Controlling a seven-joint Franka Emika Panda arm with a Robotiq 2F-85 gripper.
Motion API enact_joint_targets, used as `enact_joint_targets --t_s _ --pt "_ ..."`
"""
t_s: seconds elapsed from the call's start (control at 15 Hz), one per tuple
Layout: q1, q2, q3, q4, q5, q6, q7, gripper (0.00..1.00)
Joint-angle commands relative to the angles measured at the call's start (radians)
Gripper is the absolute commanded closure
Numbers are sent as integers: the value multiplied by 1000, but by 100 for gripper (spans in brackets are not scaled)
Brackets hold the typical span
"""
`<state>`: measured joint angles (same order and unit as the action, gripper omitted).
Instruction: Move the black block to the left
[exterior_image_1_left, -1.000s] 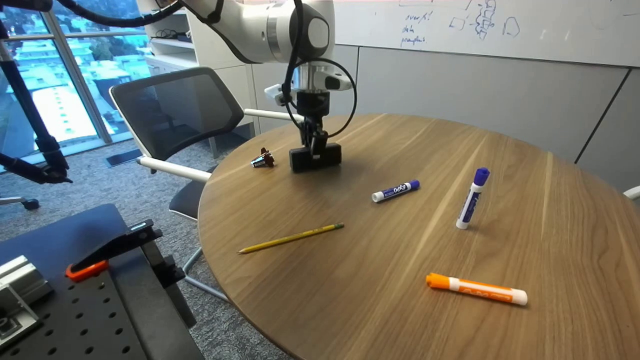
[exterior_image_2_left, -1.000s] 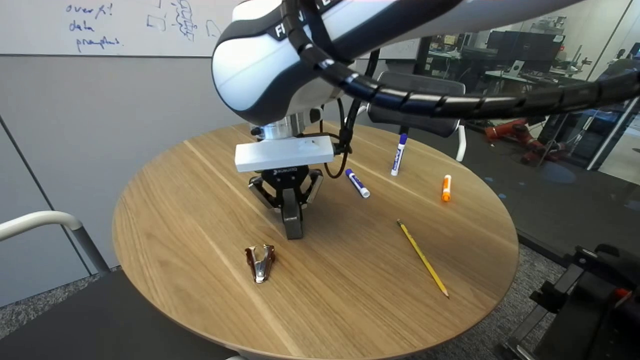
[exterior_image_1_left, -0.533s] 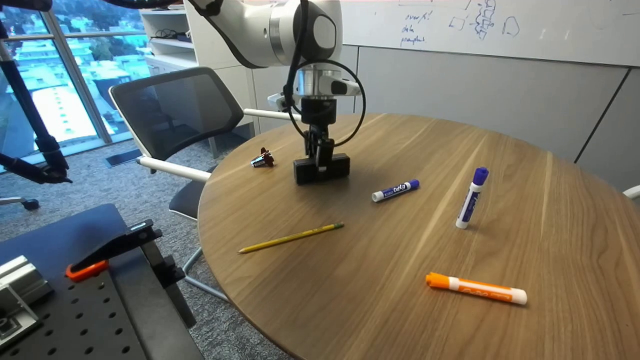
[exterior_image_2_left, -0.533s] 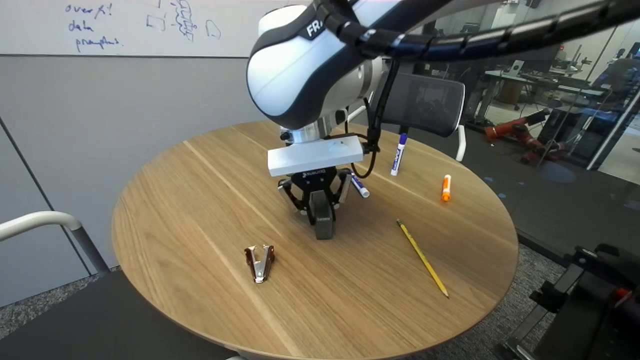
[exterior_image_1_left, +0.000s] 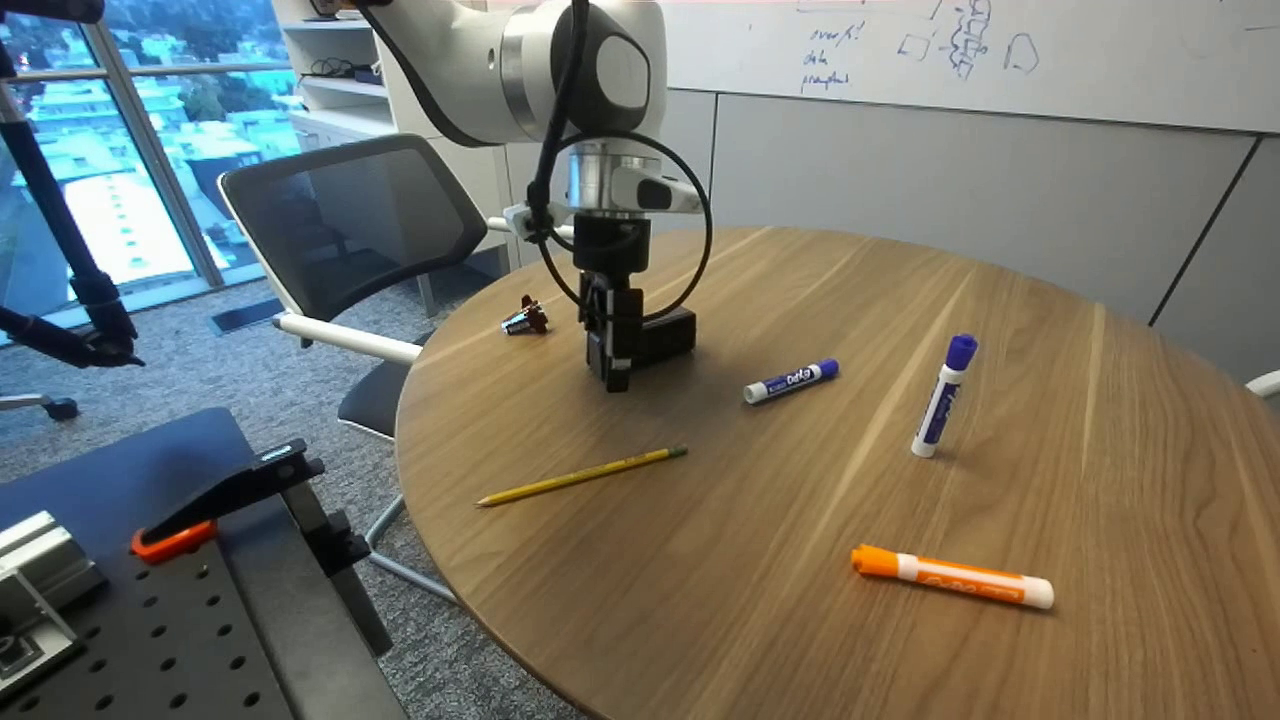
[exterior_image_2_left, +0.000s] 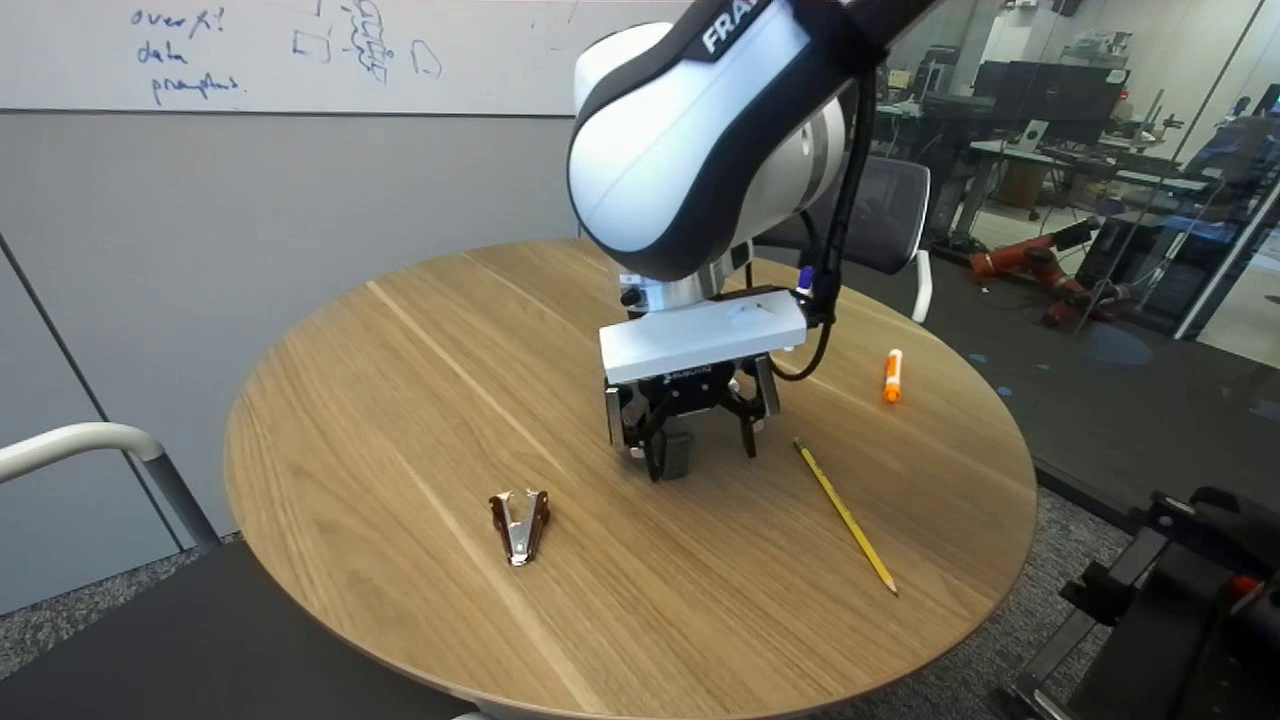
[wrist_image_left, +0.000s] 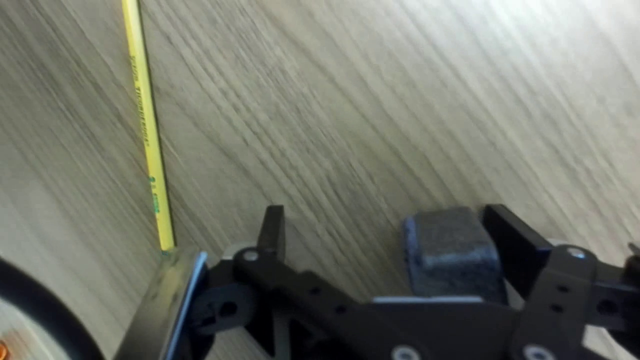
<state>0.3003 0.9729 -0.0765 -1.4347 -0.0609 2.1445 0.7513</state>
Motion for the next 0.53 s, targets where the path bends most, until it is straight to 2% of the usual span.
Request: enact_joint_targets --t_s 0.0,0.07,0.27,0.47 --pt "-3 -210 22 -234 -2 50 -46 0" --pt "-1 -70 8 -77 -3 5 -13 0" --pt "-3 -172 19 -172 -4 12 -26 0" --pt "-3 -190 20 -199 -4 15 -30 0"
